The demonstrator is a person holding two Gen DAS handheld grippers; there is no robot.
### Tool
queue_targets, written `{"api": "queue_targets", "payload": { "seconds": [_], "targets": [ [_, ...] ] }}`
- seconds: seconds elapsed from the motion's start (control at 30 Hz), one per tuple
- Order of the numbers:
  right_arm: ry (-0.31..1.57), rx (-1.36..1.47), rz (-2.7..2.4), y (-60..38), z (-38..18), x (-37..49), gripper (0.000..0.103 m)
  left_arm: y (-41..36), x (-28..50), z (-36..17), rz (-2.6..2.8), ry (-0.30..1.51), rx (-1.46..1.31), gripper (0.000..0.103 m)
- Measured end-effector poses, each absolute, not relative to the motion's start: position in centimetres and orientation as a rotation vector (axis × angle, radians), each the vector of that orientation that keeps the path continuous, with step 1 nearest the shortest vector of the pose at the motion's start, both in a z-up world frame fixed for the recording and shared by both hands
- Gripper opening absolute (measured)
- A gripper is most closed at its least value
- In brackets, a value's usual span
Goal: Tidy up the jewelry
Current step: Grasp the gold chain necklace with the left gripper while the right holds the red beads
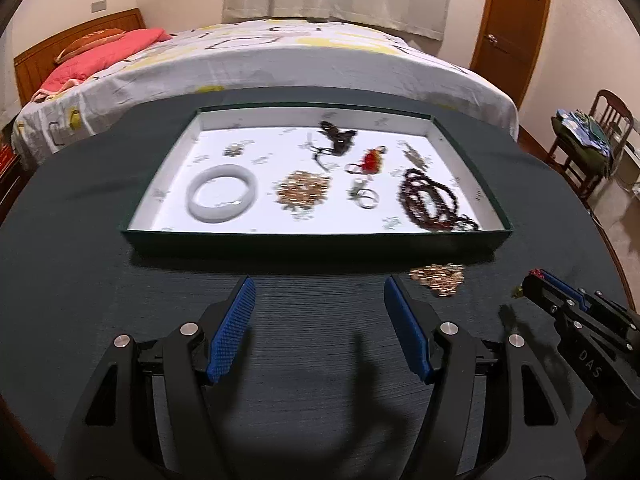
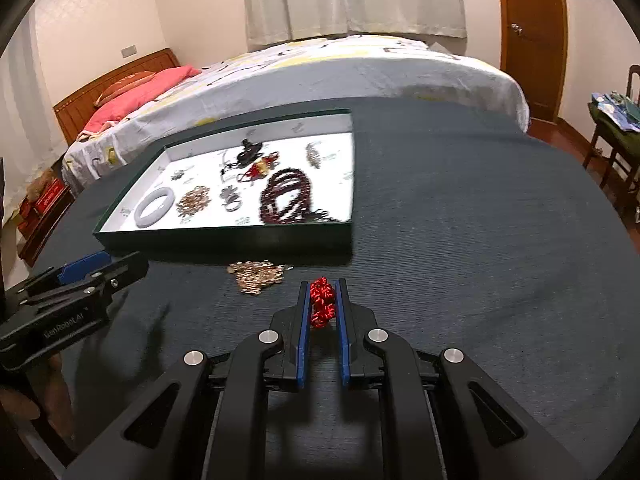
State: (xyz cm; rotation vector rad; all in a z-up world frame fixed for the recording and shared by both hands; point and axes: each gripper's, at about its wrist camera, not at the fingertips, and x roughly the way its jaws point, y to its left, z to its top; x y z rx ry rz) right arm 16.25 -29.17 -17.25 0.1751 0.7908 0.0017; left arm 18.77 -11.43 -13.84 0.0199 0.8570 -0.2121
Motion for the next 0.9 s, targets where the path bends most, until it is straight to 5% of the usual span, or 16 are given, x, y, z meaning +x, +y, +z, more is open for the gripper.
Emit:
{"api": "queue_targets", "payload": {
  "seconds": [0.9],
  "targets": [
    [0.792, 0.266, -0.088, -33.8, -18.2, 15.4, 0.012, -20.8, 21.1, -17.5, -0.287, 0.914, 0.125, 0.066]
  ]
}}
